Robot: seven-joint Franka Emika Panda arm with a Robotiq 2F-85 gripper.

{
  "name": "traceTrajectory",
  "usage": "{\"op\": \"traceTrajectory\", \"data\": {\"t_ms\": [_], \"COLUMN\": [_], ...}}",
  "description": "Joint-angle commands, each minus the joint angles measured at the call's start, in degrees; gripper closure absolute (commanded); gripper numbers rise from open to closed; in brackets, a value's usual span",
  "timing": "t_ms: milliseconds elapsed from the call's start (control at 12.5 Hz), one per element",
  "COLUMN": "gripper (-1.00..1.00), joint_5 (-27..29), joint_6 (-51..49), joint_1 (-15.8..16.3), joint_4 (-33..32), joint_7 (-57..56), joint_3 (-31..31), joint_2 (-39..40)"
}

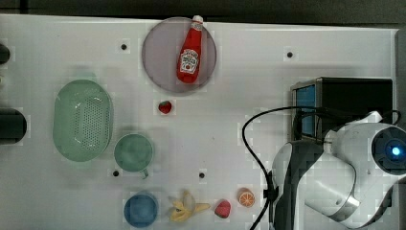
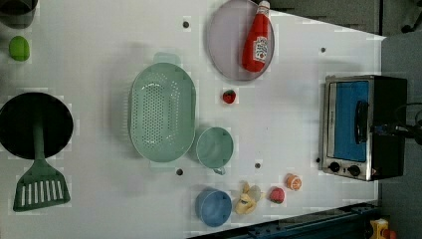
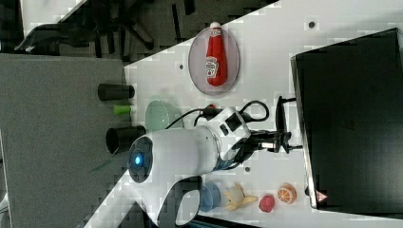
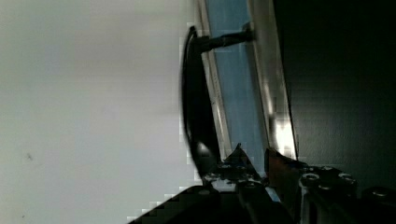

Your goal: Flap open oven.

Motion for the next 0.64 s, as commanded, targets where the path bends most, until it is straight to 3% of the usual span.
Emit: {"op": "traceTrajectory", "data": {"t_ms": [80, 640], "gripper": [0.65, 0.65], "joint_5": [-0.1, -0.2], "joint_6": [3.0, 7.0], "joint_1": [0.6, 1.1], "joint_4": [-0.2, -2.2], "joint_7": [-3.1, -3.1], "joint_3": [0.5, 1.6], "joint_2": [1.1, 4.1]}}
